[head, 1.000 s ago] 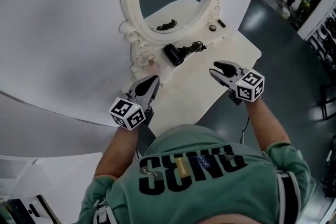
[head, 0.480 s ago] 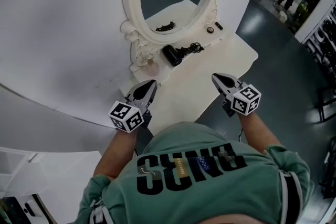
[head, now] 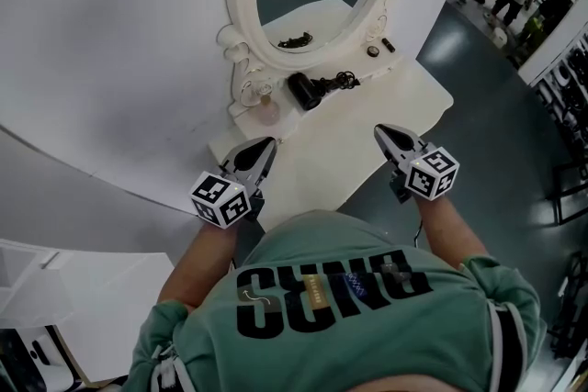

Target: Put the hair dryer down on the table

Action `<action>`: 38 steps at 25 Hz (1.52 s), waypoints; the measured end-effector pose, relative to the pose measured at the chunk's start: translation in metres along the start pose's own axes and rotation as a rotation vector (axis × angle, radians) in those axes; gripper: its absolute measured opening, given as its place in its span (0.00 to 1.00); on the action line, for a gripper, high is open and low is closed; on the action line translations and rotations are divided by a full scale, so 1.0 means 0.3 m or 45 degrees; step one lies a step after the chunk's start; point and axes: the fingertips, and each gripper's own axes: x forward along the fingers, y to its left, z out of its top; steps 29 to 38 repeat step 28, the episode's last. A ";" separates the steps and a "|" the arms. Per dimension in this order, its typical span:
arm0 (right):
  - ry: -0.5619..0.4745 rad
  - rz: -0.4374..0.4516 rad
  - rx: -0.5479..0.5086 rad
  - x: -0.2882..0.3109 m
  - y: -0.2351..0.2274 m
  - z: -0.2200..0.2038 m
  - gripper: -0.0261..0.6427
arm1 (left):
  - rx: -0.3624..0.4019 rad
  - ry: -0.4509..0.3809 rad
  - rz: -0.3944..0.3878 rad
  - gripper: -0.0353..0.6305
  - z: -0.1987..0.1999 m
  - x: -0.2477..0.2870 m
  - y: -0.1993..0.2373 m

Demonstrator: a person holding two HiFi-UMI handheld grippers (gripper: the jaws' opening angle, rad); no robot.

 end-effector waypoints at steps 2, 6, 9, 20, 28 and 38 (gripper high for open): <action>0.000 -0.001 0.011 -0.001 -0.003 0.000 0.03 | -0.002 0.002 0.000 0.07 -0.001 -0.001 -0.003; 0.014 0.012 0.001 -0.006 0.007 -0.008 0.03 | 0.000 0.006 0.000 0.07 -0.006 -0.008 -0.009; 0.019 0.027 -0.019 -0.005 0.020 -0.012 0.03 | 0.000 0.004 0.003 0.07 -0.009 -0.014 -0.009; 0.025 0.044 -0.038 -0.009 0.039 -0.011 0.03 | -0.009 0.006 0.004 0.07 -0.013 -0.026 -0.019; 0.025 0.055 -0.047 -0.004 0.046 -0.018 0.03 | -0.007 0.000 -0.002 0.07 -0.012 -0.025 -0.019; 0.025 0.055 -0.047 -0.004 0.046 -0.018 0.03 | -0.007 0.000 -0.002 0.07 -0.012 -0.025 -0.019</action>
